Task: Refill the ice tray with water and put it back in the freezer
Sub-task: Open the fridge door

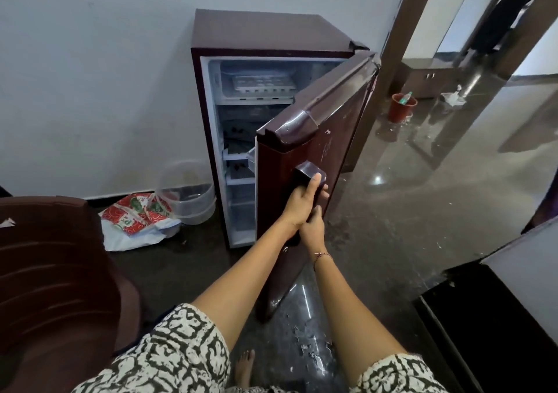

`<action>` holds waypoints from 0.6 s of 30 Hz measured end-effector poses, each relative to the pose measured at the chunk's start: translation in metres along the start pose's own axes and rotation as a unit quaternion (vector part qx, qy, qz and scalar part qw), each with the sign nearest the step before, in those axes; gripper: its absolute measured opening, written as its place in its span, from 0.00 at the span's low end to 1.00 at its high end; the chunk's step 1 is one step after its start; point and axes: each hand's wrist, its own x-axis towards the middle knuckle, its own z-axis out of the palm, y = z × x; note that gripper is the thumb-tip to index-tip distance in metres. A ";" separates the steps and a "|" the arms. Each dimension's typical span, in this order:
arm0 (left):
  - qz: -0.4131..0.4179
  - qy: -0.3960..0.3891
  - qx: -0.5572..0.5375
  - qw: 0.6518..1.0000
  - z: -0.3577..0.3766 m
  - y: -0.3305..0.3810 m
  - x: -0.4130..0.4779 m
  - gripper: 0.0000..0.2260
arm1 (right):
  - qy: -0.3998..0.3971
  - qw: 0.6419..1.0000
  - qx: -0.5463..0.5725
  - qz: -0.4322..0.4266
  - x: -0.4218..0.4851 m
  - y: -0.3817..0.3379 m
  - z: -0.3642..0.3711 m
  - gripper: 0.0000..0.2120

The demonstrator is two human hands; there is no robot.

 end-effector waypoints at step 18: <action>0.279 0.384 0.247 0.845 0.017 0.010 -0.066 0.09 | 0.217 0.889 -0.074 -0.397 -0.039 -0.104 -0.042 0.17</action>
